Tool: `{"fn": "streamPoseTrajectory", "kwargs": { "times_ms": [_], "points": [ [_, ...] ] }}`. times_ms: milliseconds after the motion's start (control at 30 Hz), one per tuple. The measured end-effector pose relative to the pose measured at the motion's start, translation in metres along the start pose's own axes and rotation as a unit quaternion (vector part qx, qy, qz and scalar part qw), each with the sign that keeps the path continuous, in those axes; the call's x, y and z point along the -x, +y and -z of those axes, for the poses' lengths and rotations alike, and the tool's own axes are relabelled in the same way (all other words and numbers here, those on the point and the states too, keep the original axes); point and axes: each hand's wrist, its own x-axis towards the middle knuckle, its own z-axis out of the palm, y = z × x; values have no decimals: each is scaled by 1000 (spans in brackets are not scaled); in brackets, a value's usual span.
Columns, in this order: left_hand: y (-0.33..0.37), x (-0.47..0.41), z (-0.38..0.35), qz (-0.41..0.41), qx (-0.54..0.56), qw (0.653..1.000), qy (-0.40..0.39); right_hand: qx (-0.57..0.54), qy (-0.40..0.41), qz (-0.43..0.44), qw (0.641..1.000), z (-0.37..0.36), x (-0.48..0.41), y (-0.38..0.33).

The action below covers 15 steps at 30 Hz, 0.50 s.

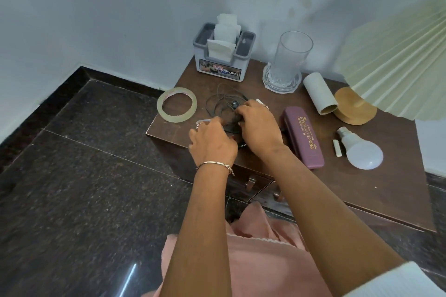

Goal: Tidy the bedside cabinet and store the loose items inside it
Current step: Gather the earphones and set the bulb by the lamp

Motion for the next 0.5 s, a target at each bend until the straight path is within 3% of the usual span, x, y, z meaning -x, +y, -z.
{"fn": "streamPoseTrajectory", "kwargs": {
  "times_ms": [133, 333, 500],
  "points": [
    [4, 1, -3, -14, -5, 1000, 5, -36, 33, -7, 999, 7, 7, 8],
    [14, 5, -13, -51, 4, 998, 44, -79, 164, -56, 982, 47, 52, 50],
    [33, 14, -27, -113, 102, 988, 19, -132, 238, -129, 954, 83, 97, 95]
  ]
}}
